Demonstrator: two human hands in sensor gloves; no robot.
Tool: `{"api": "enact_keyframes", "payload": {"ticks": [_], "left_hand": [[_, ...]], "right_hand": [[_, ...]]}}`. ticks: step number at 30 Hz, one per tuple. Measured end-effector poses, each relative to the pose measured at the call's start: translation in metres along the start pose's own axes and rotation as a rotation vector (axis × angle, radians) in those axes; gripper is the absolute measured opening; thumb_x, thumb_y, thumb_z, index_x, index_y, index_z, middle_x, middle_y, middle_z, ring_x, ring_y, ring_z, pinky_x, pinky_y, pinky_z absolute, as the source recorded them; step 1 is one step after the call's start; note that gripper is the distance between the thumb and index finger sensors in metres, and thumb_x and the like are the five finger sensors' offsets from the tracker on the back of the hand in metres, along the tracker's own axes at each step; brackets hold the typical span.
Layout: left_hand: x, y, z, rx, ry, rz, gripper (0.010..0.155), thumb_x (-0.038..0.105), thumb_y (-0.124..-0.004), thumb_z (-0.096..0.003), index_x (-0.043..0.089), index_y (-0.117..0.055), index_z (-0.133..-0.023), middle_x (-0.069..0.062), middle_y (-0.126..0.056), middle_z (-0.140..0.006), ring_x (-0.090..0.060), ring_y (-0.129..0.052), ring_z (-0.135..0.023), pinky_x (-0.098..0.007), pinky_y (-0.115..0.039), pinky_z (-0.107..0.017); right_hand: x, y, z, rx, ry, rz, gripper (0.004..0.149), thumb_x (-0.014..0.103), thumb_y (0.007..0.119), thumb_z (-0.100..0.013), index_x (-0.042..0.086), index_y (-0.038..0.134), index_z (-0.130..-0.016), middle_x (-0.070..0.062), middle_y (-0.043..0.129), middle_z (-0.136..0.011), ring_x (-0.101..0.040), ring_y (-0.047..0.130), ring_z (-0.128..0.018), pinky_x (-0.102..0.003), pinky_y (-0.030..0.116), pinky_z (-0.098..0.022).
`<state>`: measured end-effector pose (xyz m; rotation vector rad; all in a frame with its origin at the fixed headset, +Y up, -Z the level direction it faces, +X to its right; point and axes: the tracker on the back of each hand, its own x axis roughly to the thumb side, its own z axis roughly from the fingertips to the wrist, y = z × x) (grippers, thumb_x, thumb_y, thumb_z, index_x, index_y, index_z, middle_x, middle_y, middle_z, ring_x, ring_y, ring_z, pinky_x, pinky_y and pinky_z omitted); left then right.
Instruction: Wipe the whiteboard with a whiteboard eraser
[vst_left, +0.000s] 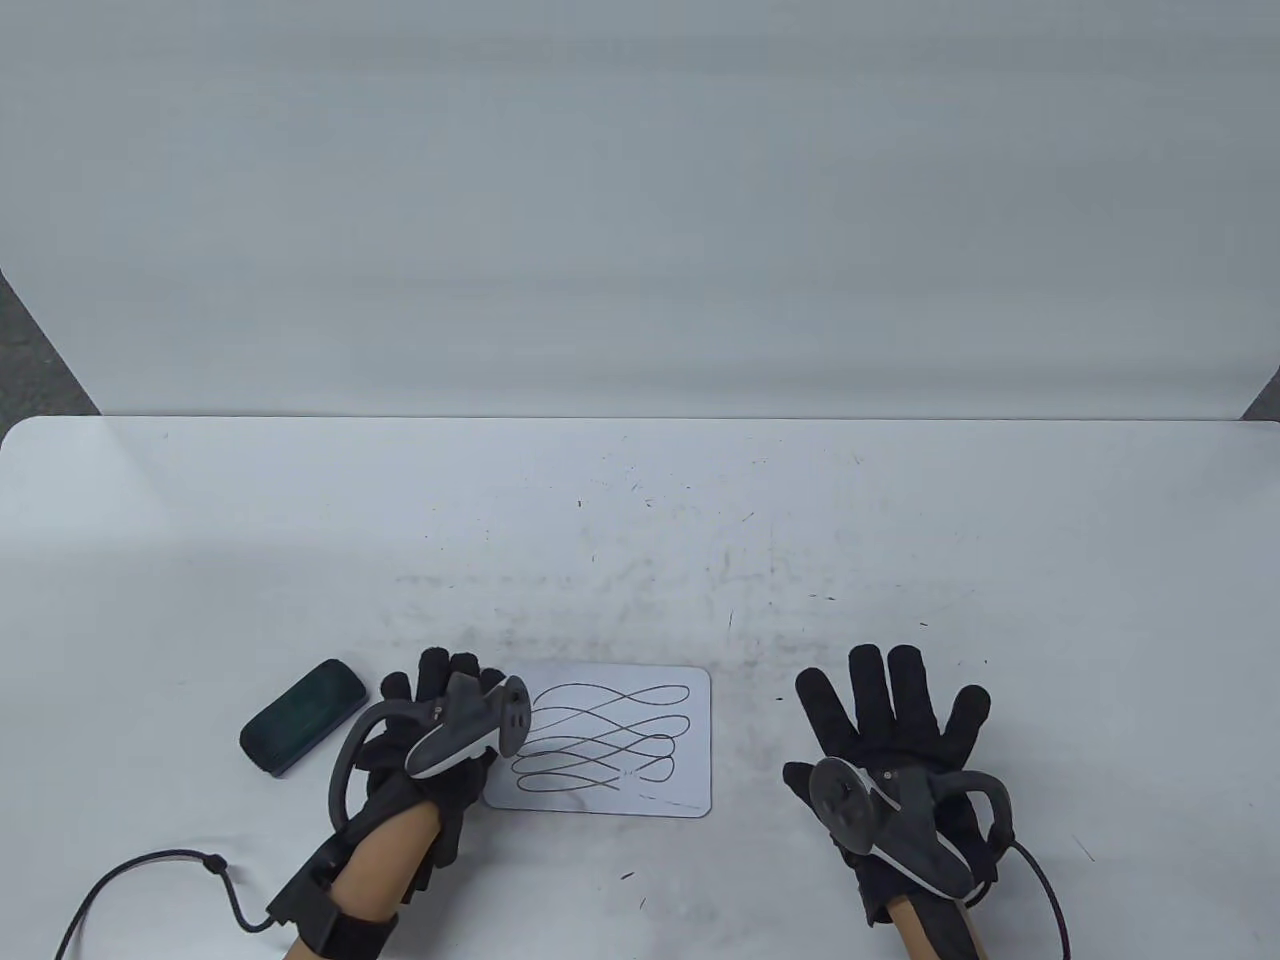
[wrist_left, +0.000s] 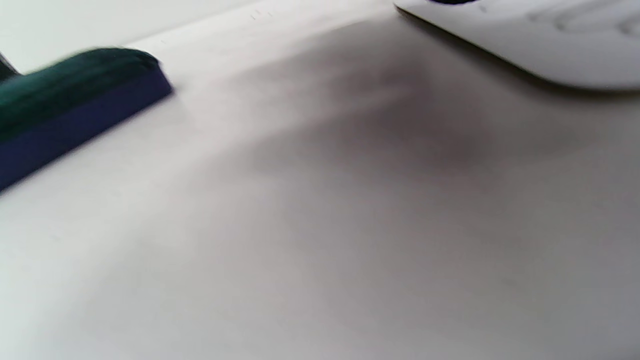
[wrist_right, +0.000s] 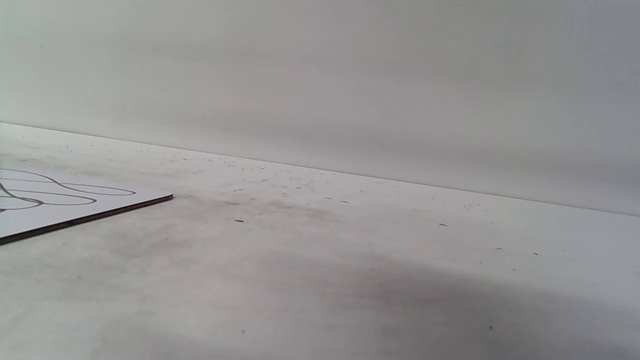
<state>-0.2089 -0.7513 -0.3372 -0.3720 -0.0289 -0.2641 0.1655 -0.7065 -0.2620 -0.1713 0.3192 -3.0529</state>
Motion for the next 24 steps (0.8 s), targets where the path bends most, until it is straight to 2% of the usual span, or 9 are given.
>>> {"api": "enact_keyframes", "payload": {"ticks": [2,5,9,12,15,18,22,24], "left_hand": [[-0.028,0.009,0.006,0.083,0.039,0.047,0.070,0.042,-0.056,-0.0478,0.039,-0.023,-0.109,0.001,-0.017,-0.121,-0.032,-0.011,-0.114,-0.065,-0.026,-0.080],[-0.064,0.012,0.014,0.135,0.096,0.116,0.070,0.043,-0.059,-0.0475,0.039,-0.027,-0.110,0.000,-0.022,-0.122,-0.033,-0.016,-0.115,-0.066,-0.029,-0.080],[-0.114,-0.008,0.021,0.190,0.177,0.288,0.074,0.050,-0.066,-0.0445,0.039,-0.036,-0.111,-0.001,-0.032,-0.124,-0.035,-0.025,-0.117,-0.068,-0.033,-0.080],[-0.139,-0.032,0.019,0.136,0.226,0.393,0.083,0.054,-0.070,-0.0413,0.032,-0.035,-0.113,-0.007,-0.035,-0.124,-0.040,-0.029,-0.117,-0.069,-0.036,-0.078],[-0.157,-0.049,0.014,0.096,0.282,0.433,0.085,0.056,-0.072,-0.0394,0.029,-0.038,-0.112,-0.008,-0.040,-0.123,-0.041,-0.036,-0.116,-0.069,-0.040,-0.078],[-0.174,-0.059,0.014,0.034,0.315,0.464,0.093,0.061,-0.074,-0.0361,0.026,-0.033,-0.112,-0.010,-0.036,-0.122,-0.042,-0.034,-0.116,-0.070,-0.039,-0.078],[-0.186,-0.078,0.010,-0.130,0.322,0.501,0.101,0.061,-0.078,-0.0351,0.023,-0.023,-0.111,-0.011,-0.027,-0.121,-0.044,-0.026,-0.115,-0.070,-0.036,-0.078],[-0.191,-0.086,0.006,-0.194,0.323,0.513,0.104,0.062,-0.077,-0.0348,0.024,-0.014,-0.109,-0.008,-0.017,-0.120,-0.042,-0.018,-0.114,-0.070,-0.033,-0.078]], "right_hand": [[-0.001,0.001,0.000,-0.001,0.001,-0.026,0.077,0.069,0.054,-0.035,0.042,0.022,-0.100,-0.009,0.027,-0.117,-0.042,0.017,-0.105,-0.081,0.011,-0.059],[-0.001,0.002,0.000,0.015,-0.002,-0.016,0.078,0.069,0.054,-0.035,0.042,0.021,-0.100,-0.009,0.027,-0.117,-0.042,0.017,-0.105,-0.081,0.011,-0.059],[0.000,0.000,0.000,-0.003,-0.013,-0.003,0.078,0.069,0.054,-0.035,0.042,0.021,-0.100,-0.009,0.028,-0.117,-0.042,0.017,-0.105,-0.081,0.011,-0.059],[0.002,0.003,0.000,0.008,-0.011,-0.018,0.078,0.069,0.054,-0.035,0.042,0.022,-0.100,-0.009,0.028,-0.117,-0.042,0.017,-0.105,-0.081,0.011,-0.059],[0.004,0.006,0.000,0.031,-0.013,-0.001,0.078,0.069,0.054,-0.035,0.042,0.021,-0.100,-0.009,0.027,-0.117,-0.042,0.017,-0.105,-0.081,0.011,-0.059],[0.004,0.006,0.000,0.035,-0.014,0.001,0.078,0.069,0.053,-0.035,0.042,0.021,-0.100,-0.009,0.027,-0.117,-0.042,0.017,-0.105,-0.081,0.011,-0.059],[0.004,0.005,0.001,0.028,-0.008,-0.009,0.078,0.069,0.053,-0.035,0.042,0.021,-0.100,-0.009,0.028,-0.117,-0.042,0.017,-0.105,-0.081,0.011,-0.059],[0.003,0.007,0.001,0.041,-0.001,-0.027,0.078,0.069,0.054,-0.035,0.042,0.021,-0.100,-0.010,0.028,-0.117,-0.042,0.017,-0.105,-0.081,0.011,-0.059]]}}
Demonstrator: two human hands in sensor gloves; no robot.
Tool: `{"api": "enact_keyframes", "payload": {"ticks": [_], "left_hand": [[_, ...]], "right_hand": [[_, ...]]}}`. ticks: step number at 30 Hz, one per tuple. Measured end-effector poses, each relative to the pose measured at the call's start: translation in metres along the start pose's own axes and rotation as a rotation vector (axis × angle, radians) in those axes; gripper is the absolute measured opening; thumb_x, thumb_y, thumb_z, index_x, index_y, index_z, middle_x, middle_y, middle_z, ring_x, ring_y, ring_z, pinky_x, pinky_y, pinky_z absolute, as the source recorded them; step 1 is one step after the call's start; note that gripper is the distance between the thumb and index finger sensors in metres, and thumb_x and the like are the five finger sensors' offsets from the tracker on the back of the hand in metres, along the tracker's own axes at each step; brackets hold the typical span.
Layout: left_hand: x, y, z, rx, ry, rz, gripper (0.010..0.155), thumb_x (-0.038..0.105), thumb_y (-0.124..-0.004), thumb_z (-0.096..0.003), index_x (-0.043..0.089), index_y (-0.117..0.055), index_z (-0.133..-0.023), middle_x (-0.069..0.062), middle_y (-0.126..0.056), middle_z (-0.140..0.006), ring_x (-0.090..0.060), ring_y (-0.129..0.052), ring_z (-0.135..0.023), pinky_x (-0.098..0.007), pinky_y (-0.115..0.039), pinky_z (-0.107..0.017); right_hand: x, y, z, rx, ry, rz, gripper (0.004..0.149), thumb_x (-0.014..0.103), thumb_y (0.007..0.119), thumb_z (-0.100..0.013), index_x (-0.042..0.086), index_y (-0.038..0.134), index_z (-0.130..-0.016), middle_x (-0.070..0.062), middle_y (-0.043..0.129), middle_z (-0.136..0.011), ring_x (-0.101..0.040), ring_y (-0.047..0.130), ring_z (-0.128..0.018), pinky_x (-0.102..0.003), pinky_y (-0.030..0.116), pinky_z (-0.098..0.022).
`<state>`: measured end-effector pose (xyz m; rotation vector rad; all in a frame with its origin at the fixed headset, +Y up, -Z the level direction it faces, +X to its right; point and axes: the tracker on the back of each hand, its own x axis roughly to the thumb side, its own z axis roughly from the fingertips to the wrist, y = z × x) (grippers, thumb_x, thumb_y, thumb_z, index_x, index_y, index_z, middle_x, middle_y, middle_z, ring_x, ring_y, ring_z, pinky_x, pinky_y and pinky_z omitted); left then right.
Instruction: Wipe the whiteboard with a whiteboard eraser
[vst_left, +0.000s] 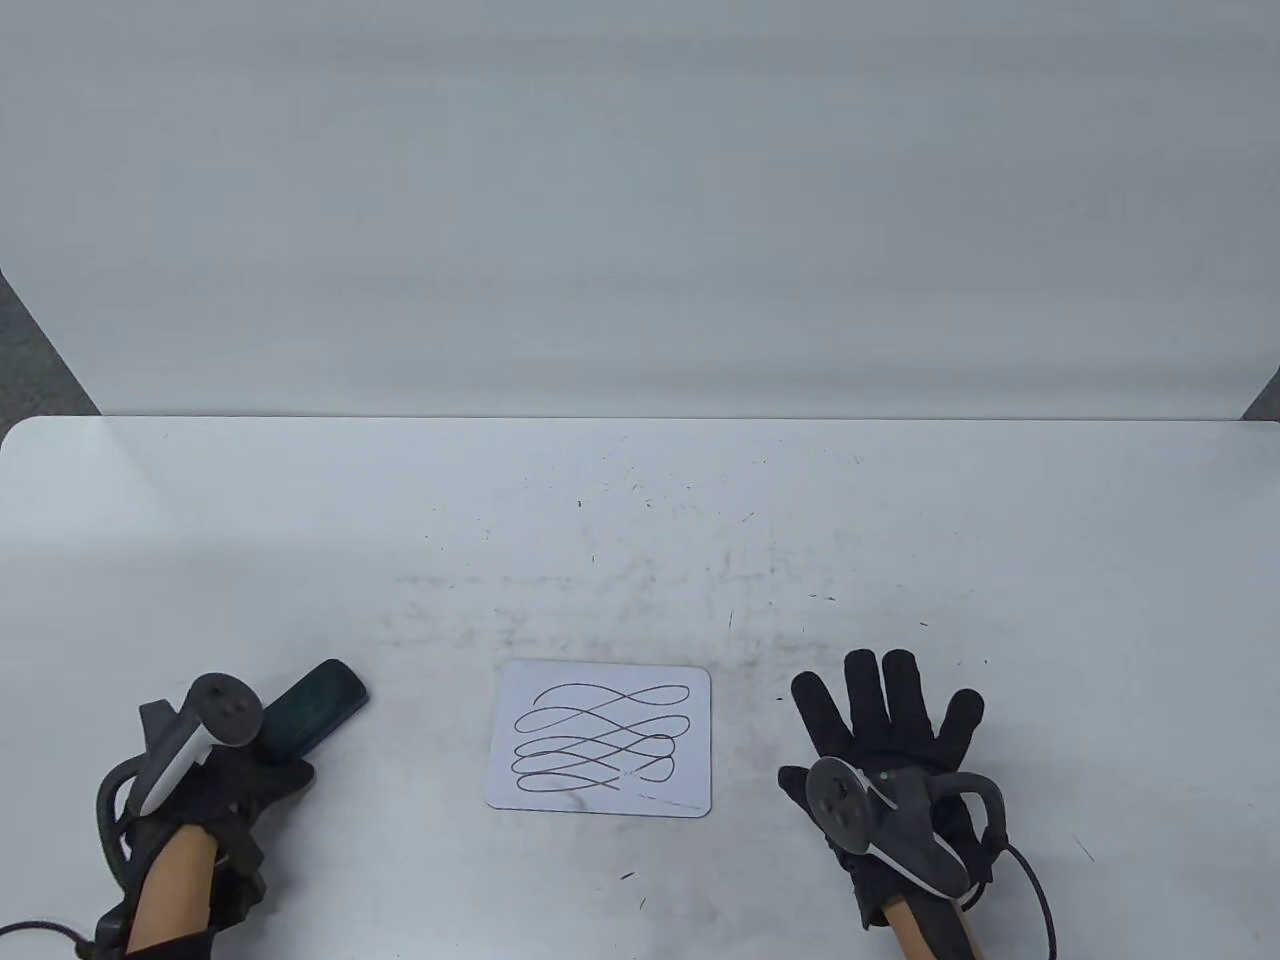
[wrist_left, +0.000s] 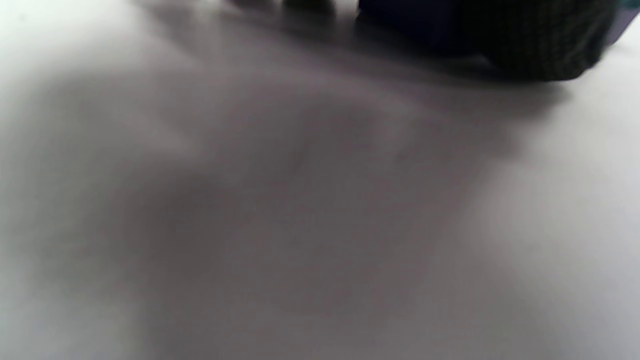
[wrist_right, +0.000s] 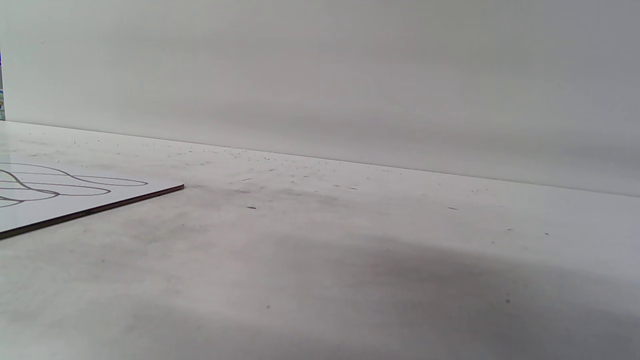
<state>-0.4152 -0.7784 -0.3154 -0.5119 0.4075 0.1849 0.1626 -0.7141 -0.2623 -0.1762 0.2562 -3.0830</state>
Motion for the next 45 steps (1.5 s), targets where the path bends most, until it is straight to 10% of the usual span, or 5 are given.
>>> {"api": "enact_keyframes", "payload": {"ticks": [19,31,35,45], "left_hand": [[-0.011,0.006,0.000,0.038,-0.060,0.233,0.095,0.057,-0.085,-0.0339,0.020,-0.030,-0.102,-0.012,-0.016,-0.116,-0.047,-0.014,-0.111,-0.072,-0.026,-0.076],[-0.001,0.032,0.034,0.158,-0.570,0.984,0.095,0.057,-0.085,-0.0386,0.032,-0.016,-0.101,-0.012,-0.010,-0.119,-0.053,-0.005,-0.109,-0.082,-0.021,-0.068],[0.015,0.033,0.044,0.136,-0.736,1.182,0.094,0.056,-0.084,-0.0411,0.042,-0.011,-0.099,-0.009,-0.028,-0.120,-0.052,-0.028,-0.114,-0.085,-0.025,-0.067],[0.060,0.032,0.072,0.257,-0.849,0.946,0.091,0.065,-0.082,-0.0348,0.048,-0.029,-0.107,-0.005,-0.048,-0.109,-0.036,-0.058,-0.096,-0.073,-0.048,-0.066]], "right_hand": [[0.001,0.008,-0.001,0.063,-0.004,-0.018,0.078,0.070,0.053,-0.035,0.042,0.020,-0.099,-0.010,0.028,-0.117,-0.042,0.017,-0.105,-0.081,0.011,-0.059],[0.003,0.009,-0.001,0.071,-0.013,-0.025,0.078,0.070,0.053,-0.035,0.042,0.019,-0.099,-0.010,0.030,-0.117,-0.042,0.018,-0.105,-0.081,0.011,-0.059],[0.003,0.009,-0.001,0.073,-0.011,-0.030,0.078,0.070,0.054,-0.034,0.042,0.019,-0.099,-0.011,0.030,-0.117,-0.043,0.018,-0.105,-0.081,0.011,-0.059],[0.005,0.007,0.000,0.081,-0.016,-0.052,0.078,0.069,0.054,-0.035,0.042,0.020,-0.099,-0.011,0.031,-0.117,-0.043,0.019,-0.105,-0.081,0.011,-0.059]]}}
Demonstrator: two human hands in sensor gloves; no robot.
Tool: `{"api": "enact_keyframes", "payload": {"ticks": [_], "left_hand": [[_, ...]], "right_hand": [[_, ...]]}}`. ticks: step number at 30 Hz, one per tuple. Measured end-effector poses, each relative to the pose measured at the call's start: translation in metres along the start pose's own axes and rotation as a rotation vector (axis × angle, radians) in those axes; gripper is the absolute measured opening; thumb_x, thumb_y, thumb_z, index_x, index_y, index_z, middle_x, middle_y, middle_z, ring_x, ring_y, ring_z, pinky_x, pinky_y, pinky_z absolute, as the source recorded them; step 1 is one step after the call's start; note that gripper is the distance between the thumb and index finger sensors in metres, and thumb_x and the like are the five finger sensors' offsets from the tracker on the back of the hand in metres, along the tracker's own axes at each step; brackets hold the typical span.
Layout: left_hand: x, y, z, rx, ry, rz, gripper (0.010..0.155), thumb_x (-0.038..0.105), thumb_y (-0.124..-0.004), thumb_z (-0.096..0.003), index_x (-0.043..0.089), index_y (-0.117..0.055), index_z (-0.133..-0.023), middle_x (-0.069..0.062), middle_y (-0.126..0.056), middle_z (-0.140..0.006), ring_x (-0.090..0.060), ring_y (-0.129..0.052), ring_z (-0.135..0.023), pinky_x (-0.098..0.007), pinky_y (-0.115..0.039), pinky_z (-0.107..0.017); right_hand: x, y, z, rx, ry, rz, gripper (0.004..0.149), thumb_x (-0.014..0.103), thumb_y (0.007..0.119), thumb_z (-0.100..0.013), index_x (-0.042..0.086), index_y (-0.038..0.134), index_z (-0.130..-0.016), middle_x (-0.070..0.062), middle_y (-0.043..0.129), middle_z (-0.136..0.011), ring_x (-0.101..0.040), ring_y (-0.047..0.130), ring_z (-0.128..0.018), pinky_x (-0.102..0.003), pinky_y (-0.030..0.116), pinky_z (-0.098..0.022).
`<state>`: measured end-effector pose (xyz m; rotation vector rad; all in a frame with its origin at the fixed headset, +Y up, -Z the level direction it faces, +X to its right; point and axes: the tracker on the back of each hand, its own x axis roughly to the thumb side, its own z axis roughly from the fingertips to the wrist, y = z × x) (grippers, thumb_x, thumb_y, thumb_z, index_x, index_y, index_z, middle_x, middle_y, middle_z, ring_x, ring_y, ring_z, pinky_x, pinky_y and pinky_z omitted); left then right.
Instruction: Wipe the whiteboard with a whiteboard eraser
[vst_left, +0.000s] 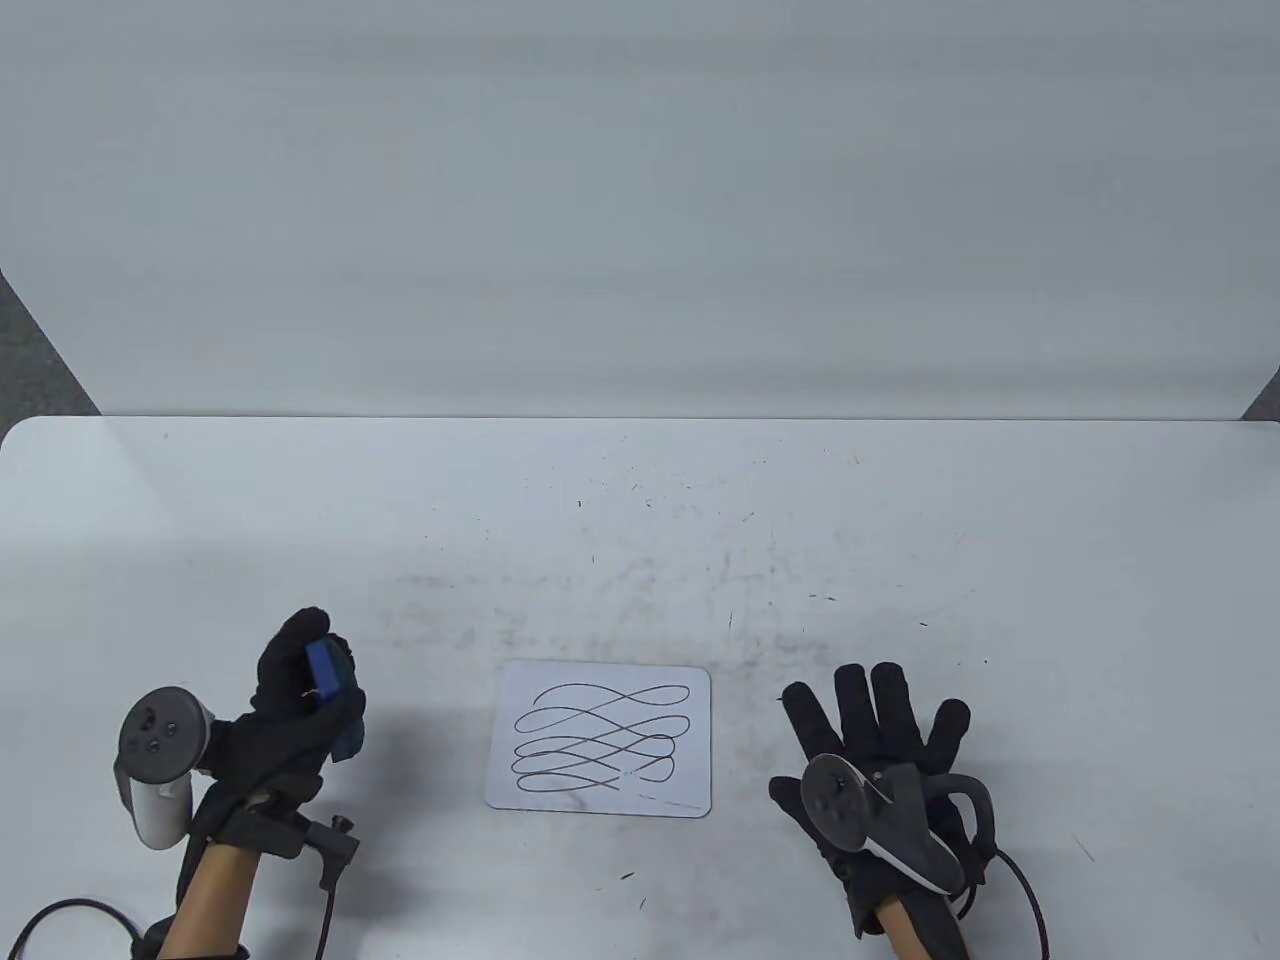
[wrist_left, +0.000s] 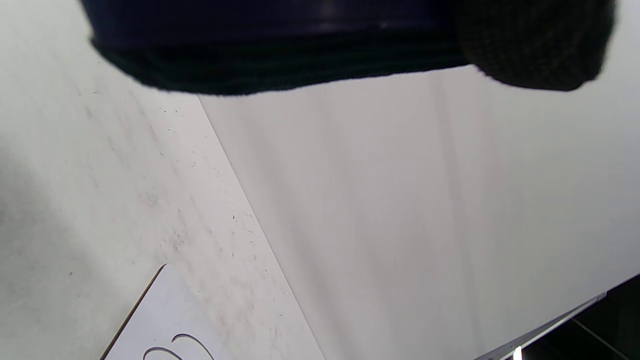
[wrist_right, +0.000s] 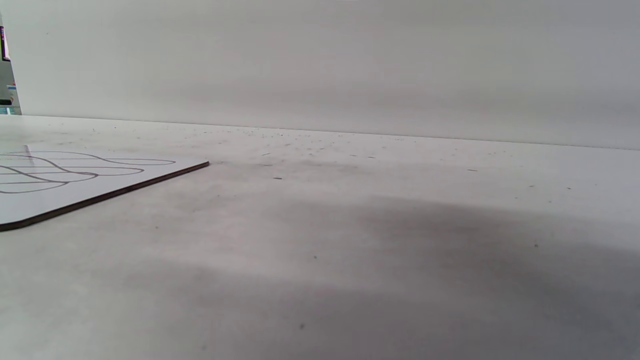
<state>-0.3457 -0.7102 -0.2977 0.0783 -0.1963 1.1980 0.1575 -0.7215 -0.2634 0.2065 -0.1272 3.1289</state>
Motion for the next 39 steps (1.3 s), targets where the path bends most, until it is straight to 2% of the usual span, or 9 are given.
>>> {"api": "enact_keyframes", "payload": {"ticks": [3,6,9,16,20,24,26,35,39], "left_hand": [[0.010,-0.007,0.000,-0.005,-0.019,-0.106,0.093,0.062,-0.081,-0.0376,0.043,-0.028,-0.112,-0.005,-0.047,-0.110,-0.036,-0.057,-0.096,-0.069,-0.048,-0.066],[0.015,-0.013,-0.001,-0.014,-0.025,-0.142,0.095,0.057,-0.081,-0.0403,0.037,-0.025,-0.114,-0.006,-0.046,-0.111,-0.037,-0.055,-0.096,-0.067,-0.046,-0.067],[0.016,-0.019,-0.001,-0.022,-0.010,-0.176,0.096,0.051,-0.083,-0.0411,0.033,-0.024,-0.115,-0.008,-0.046,-0.112,-0.039,-0.056,-0.096,-0.068,-0.046,-0.066],[0.021,-0.024,0.001,-0.018,-0.008,-0.290,0.096,0.051,-0.083,-0.0410,0.031,-0.025,-0.115,-0.009,-0.048,-0.112,-0.039,-0.059,-0.095,-0.066,-0.048,-0.065],[0.018,-0.027,0.000,-0.033,-0.008,-0.317,0.096,0.052,-0.083,-0.0408,0.031,-0.025,-0.115,-0.009,-0.049,-0.111,-0.039,-0.060,-0.094,-0.066,-0.049,-0.065],[0.016,-0.029,-0.002,-0.045,-0.005,-0.352,0.097,0.054,-0.083,-0.0403,0.030,-0.026,-0.115,-0.009,-0.051,-0.111,-0.038,-0.062,-0.094,-0.064,-0.052,-0.065],[0.013,-0.029,-0.004,-0.046,-0.005,-0.326,0.097,0.057,-0.081,-0.0399,0.029,-0.028,-0.116,-0.009,-0.054,-0.110,-0.037,-0.065,-0.093,-0.061,-0.055,-0.063],[0.005,-0.032,-0.007,-0.077,0.020,-0.257,0.095,0.062,-0.073,-0.0412,0.022,-0.031,-0.116,-0.013,-0.058,-0.108,-0.040,-0.069,-0.087,-0.058,-0.061,-0.058],[0.013,-0.039,-0.014,-0.090,0.045,-0.387,0.090,0.062,-0.064,-0.0454,0.020,-0.028,-0.117,-0.017,-0.055,-0.109,-0.042,-0.065,-0.087,-0.060,-0.058,-0.058]], "right_hand": [[0.009,-0.010,-0.003,-0.011,-0.027,0.008,0.078,0.069,0.054,-0.035,0.042,0.020,-0.099,-0.011,0.031,-0.117,-0.043,0.019,-0.105,-0.081,0.011,-0.059],[0.024,-0.019,-0.013,-0.037,-0.057,0.010,0.077,0.067,0.057,-0.035,0.040,0.029,-0.101,-0.013,0.039,-0.117,-0.045,0.027,-0.105,-0.082,0.015,-0.060],[0.042,-0.017,-0.032,0.079,-0.074,0.059,0.074,0.067,0.057,-0.035,0.044,0.032,-0.100,-0.010,0.040,-0.118,-0.044,0.030,-0.106,-0.082,0.018,-0.061],[0.065,0.026,-0.068,0.372,-0.013,-0.015,0.079,0.070,0.054,-0.035,0.042,0.019,-0.100,-0.006,0.028,-0.119,-0.043,0.025,-0.106,-0.082,0.021,-0.061],[0.065,0.046,-0.075,0.460,0.014,-0.018,0.080,0.070,0.055,-0.035,0.042,0.018,-0.099,-0.005,0.028,-0.118,-0.043,0.027,-0.106,-0.082,0.023,-0.061],[0.063,0.065,-0.074,0.519,0.009,0.064,0.077,0.070,0.057,-0.035,0.046,0.019,-0.097,-0.005,0.027,-0.117,-0.043,0.029,-0.105,-0.081,0.024,-0.061],[0.063,0.067,-0.073,0.516,-0.010,0.093,0.074,0.070,0.050,-0.034,0.047,0.016,-0.096,-0.006,0.022,-0.116,-0.042,0.031,-0.105,-0.080,0.026,-0.062],[0.061,0.072,-0.070,0.494,0.004,-0.008,0.073,0.066,0.053,-0.034,0.044,0.021,-0.096,-0.008,0.021,-0.114,-0.045,0.028,-0.103,-0.080,0.024,-0.062],[0.060,0.074,-0.070,0.518,0.012,-0.054,0.073,0.065,0.053,-0.035,0.044,0.019,-0.096,-0.009,0.016,-0.114,-0.045,0.022,-0.102,-0.079,0.022,-0.062]]}}
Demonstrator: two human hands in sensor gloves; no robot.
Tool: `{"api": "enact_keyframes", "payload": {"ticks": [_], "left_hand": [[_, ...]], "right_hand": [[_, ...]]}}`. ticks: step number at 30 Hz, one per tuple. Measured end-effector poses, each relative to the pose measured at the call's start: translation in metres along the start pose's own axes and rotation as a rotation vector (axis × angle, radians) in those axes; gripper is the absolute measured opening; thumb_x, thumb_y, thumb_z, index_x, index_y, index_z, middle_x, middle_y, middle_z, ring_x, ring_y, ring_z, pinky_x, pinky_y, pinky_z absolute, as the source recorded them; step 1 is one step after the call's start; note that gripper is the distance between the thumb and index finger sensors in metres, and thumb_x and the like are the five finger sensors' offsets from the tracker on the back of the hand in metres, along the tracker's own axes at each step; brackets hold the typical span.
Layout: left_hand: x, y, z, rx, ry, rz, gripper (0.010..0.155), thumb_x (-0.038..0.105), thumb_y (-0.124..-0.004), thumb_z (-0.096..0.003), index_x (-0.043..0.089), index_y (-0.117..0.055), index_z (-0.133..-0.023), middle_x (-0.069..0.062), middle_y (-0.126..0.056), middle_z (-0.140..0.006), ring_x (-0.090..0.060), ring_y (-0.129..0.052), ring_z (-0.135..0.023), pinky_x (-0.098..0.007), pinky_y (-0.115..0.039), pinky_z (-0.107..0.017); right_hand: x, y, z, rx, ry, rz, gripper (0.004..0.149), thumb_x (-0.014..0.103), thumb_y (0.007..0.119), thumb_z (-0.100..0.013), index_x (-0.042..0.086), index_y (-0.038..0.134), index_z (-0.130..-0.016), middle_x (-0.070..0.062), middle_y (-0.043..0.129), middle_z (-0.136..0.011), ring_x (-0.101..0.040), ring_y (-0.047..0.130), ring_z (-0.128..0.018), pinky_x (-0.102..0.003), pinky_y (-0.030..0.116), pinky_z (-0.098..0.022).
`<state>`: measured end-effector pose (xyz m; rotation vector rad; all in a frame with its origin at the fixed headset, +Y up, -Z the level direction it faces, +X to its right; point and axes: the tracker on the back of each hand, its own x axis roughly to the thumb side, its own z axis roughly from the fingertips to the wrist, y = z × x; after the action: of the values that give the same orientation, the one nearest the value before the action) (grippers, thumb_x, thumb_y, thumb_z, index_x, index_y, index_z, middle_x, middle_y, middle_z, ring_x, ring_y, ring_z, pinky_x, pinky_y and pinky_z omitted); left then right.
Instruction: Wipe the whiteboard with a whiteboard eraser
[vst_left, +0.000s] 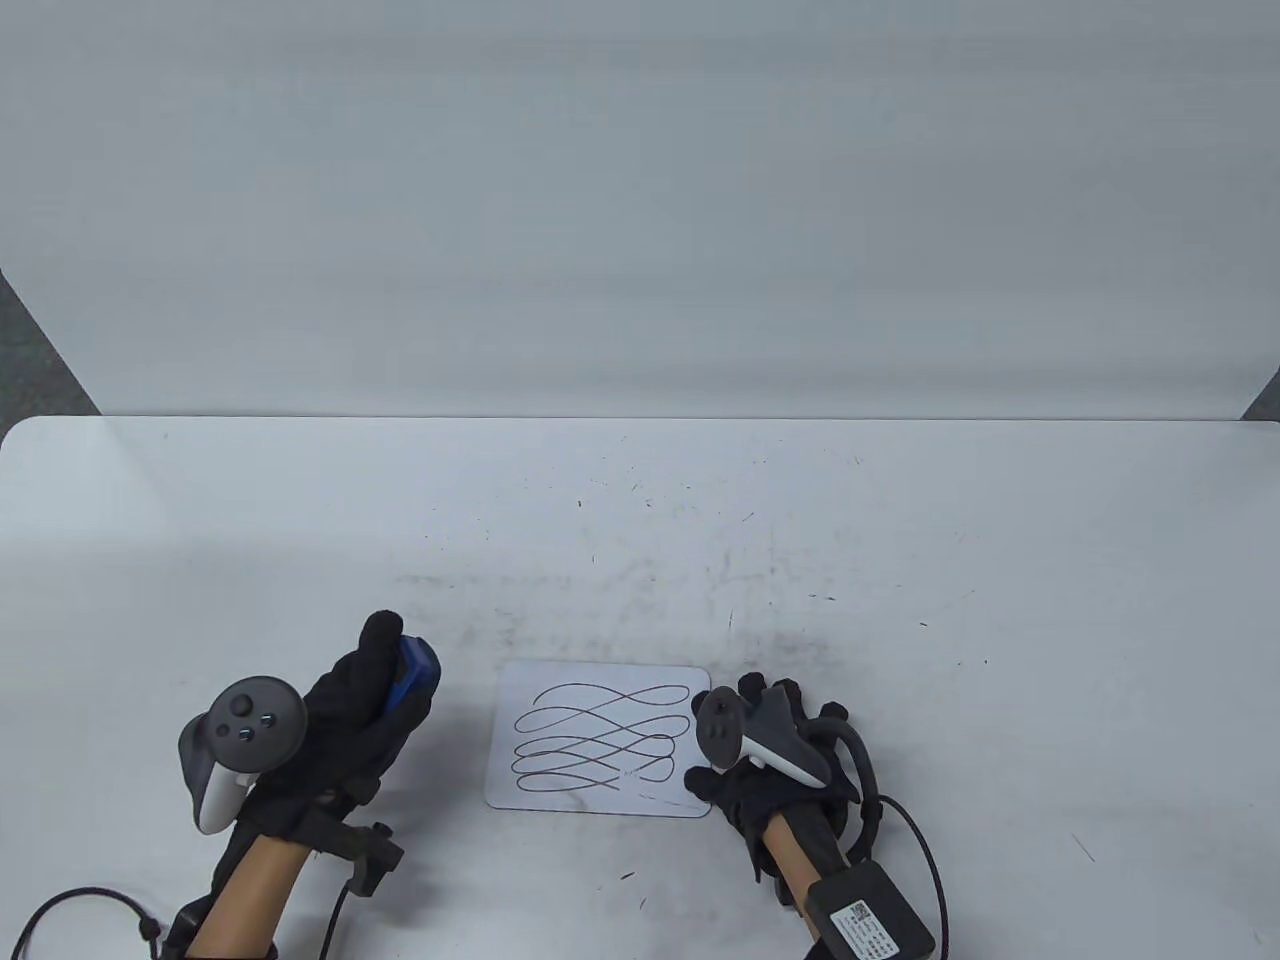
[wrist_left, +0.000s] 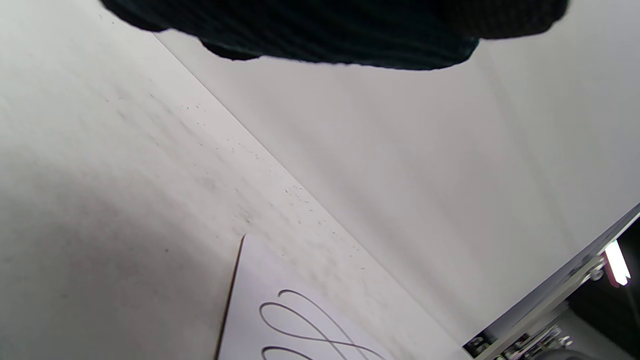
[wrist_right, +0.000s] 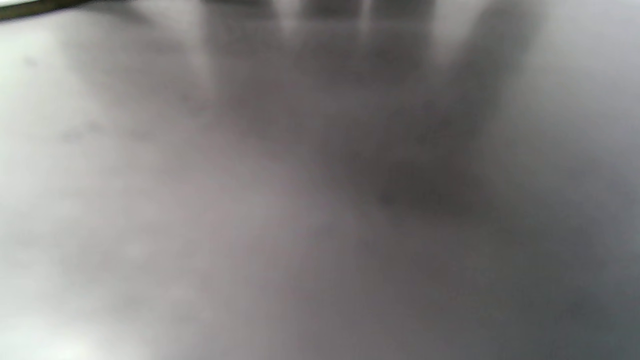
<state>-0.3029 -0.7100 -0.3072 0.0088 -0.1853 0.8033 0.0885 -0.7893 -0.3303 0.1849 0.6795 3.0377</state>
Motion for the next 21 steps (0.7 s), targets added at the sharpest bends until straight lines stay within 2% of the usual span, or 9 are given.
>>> {"api": "enact_keyframes", "payload": {"ticks": [4,10,15,19,21], "left_hand": [[0.017,-0.008,-0.016,-0.052,0.026,-0.205,0.088,0.061,-0.059,-0.0476,0.019,-0.026,-0.117,-0.018,-0.053,-0.109,-0.043,-0.064,-0.087,-0.059,-0.059,-0.057],[0.022,-0.034,-0.049,-0.174,0.109,-0.510,0.088,0.060,-0.062,-0.0467,0.020,-0.027,-0.117,-0.015,-0.052,-0.111,-0.042,-0.064,-0.089,-0.058,-0.058,-0.059],[0.009,-0.067,-0.074,-0.268,0.176,-0.628,0.087,0.059,-0.067,-0.0445,0.028,-0.029,-0.116,-0.008,-0.052,-0.114,-0.038,-0.062,-0.094,-0.058,-0.055,-0.064],[0.006,-0.089,-0.085,-0.337,0.187,-0.690,0.086,0.059,-0.070,-0.0431,0.031,-0.033,-0.116,-0.005,-0.053,-0.114,-0.036,-0.062,-0.095,-0.057,-0.054,-0.065],[0.010,-0.090,-0.085,-0.310,0.167,-0.776,0.086,0.060,-0.069,-0.0427,0.032,-0.033,-0.116,-0.003,-0.054,-0.115,-0.034,-0.063,-0.096,-0.056,-0.055,-0.066]], "right_hand": [[-0.001,0.002,-0.001,0.025,0.005,-0.038,0.072,0.064,0.052,-0.035,0.044,0.016,-0.095,-0.008,0.011,-0.113,-0.045,0.015,-0.101,-0.079,0.021,-0.062],[-0.001,0.001,-0.002,0.068,0.015,-0.053,0.073,0.062,0.051,-0.035,0.044,0.012,-0.093,-0.008,0.005,-0.111,-0.045,0.010,-0.100,-0.078,0.019,-0.063],[-0.002,-0.001,-0.004,0.068,0.000,-0.051,0.073,0.062,0.051,-0.035,0.043,0.012,-0.093,-0.010,0.004,-0.110,-0.045,0.009,-0.099,-0.078,0.018,-0.063],[-0.002,-0.001,-0.004,0.070,-0.002,-0.058,0.073,0.062,0.051,-0.034,0.044,0.012,-0.093,-0.010,0.004,-0.110,-0.045,0.008,-0.099,-0.078,0.019,-0.063],[-0.003,0.000,-0.004,0.068,-0.003,-0.063,0.073,0.062,0.051,-0.034,0.044,0.012,-0.093,-0.009,0.003,-0.110,-0.045,0.007,-0.099,-0.078,0.019,-0.063]]}}
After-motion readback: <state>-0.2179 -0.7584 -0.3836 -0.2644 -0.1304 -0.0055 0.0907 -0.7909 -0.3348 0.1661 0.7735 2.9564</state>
